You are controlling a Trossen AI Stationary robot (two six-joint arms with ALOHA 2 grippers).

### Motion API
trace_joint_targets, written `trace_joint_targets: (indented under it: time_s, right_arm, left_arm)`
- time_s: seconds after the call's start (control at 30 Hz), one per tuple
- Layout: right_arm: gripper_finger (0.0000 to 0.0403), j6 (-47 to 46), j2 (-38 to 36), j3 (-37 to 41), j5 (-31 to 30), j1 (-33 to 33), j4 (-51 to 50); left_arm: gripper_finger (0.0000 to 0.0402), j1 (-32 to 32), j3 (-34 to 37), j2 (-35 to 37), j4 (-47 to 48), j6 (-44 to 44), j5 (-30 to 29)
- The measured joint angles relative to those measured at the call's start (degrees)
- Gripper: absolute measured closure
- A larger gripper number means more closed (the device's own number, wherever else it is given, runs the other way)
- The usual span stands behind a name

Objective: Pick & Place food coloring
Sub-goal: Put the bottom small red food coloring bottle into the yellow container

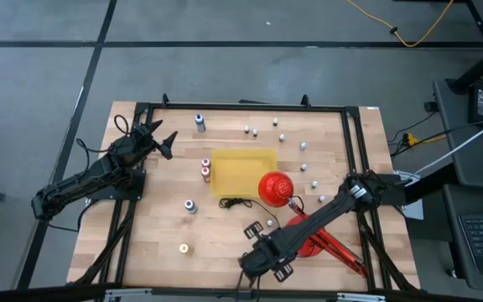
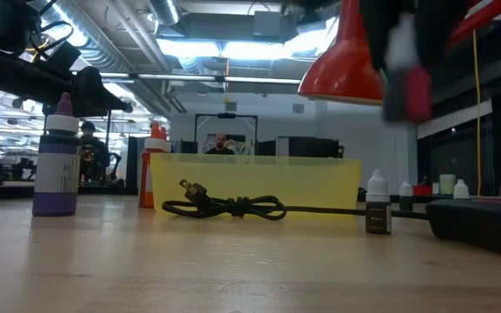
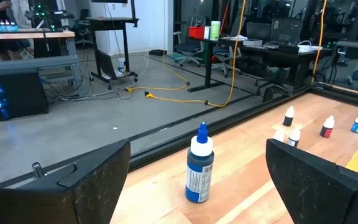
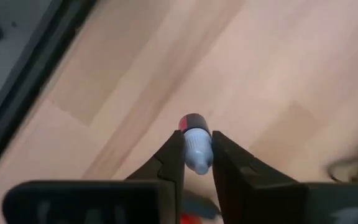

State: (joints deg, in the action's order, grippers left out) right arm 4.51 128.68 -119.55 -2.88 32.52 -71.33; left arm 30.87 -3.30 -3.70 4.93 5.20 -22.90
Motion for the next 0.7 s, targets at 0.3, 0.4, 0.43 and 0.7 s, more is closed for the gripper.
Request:
trace_joint_targets:
  time_s: [0.3, 0.4, 0.43, 0.7]
  right_arm:
    - [0.0338, -0.98, -0.80, -15.48, -1.72, -4.38, -7.42]
    - [0.0339, 0.14, -2.81, -15.02, -2.01, -6.71, -7.89]
    - [0.0339, 0.15, -3.05, -15.55, -2.50, -7.61, -8.21]
    - [0.0337, 4.29, -5.89, -15.37, -3.62, -16.06, -5.86]
  left_arm:
    - [0.0038, -0.01, 0.01, 0.02, 0.00, 0.01, 0.01]
    - [0.0037, 0.01, 0.01, 0.02, -0.02, 0.01, 0.04]
    - [0.0037, 0.01, 0.01, 0.01, 0.02, 0.00, 0.02]
    - [0.0037, -0.01, 0.01, 0.02, -0.02, 0.01, 0.03]
